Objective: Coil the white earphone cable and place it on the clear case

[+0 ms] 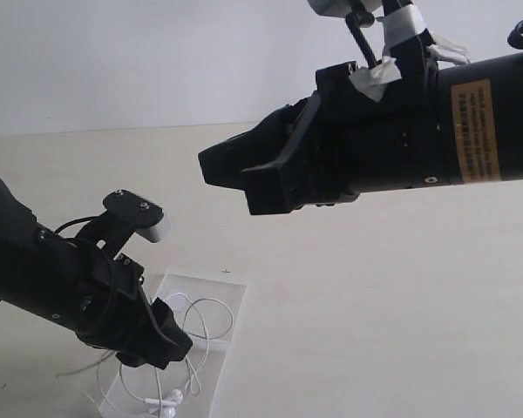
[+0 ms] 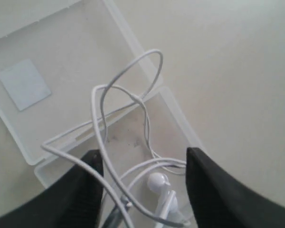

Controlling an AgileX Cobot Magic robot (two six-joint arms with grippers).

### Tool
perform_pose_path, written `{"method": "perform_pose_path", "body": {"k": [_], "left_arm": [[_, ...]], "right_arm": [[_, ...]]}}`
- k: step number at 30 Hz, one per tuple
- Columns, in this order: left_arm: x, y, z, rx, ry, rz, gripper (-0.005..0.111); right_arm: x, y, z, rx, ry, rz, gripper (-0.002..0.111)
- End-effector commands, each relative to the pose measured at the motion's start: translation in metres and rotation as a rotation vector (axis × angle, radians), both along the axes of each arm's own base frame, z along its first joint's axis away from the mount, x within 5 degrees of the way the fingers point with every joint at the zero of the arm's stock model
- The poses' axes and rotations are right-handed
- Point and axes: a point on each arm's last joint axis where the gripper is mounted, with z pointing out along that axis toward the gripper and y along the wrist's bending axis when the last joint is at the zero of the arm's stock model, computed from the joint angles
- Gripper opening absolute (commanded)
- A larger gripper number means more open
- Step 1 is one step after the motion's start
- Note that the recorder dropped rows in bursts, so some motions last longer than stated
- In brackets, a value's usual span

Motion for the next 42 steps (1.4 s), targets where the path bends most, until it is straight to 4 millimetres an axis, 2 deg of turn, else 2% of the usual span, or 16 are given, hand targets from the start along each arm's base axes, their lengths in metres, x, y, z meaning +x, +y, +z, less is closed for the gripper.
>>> {"method": "perform_pose_path", "body": {"k": [1,4,9,12,14,18,20,27,34,42], "left_arm": [[-0.001,-0.003,0.002,-0.014,0.014,-0.003,0.052],[0.000,-0.003,0.002,-0.013,0.010,-0.001,0.048],[0.000,-0.003,0.002,-0.005,-0.007,-0.033,0.023],[0.001,-0.002,0.002,-0.002,-0.020,-0.025,0.015],[0.001,-0.002,0.002,0.000,-0.023,-0.040,0.020],[0.001,-0.003,0.002,-0.009,-0.025,-0.026,0.050],[0.002,-0.003,0.003,-0.017,-0.026,-0.013,0.058],[0.003,-0.003,0.003,-0.014,-0.037,-0.005,0.058],[0.011,-0.006,0.012,-0.025,-0.059,-0.007,0.058],[0.010,0.002,0.010,0.099,-0.017,-0.025,0.058]], "right_arm": [[0.001,0.000,-0.001,-0.001,0.007,0.000,0.026],[0.001,0.000,-0.001,-0.001,0.007,0.000,0.026],[0.001,0.000,-0.001,-0.001,0.007,0.000,0.026],[0.001,0.000,-0.001,-0.001,0.007,0.000,0.026],[0.001,0.000,-0.001,-0.001,0.007,0.000,0.026],[0.001,0.000,-0.001,-0.001,0.007,0.000,0.026],[0.001,0.000,-0.001,-0.001,0.007,0.000,0.026],[0.001,0.000,-0.001,-0.001,0.007,0.000,0.026],[0.001,0.000,-0.001,-0.001,0.007,0.000,0.026],[0.001,0.000,-0.001,-0.001,0.007,0.000,0.026]]}}
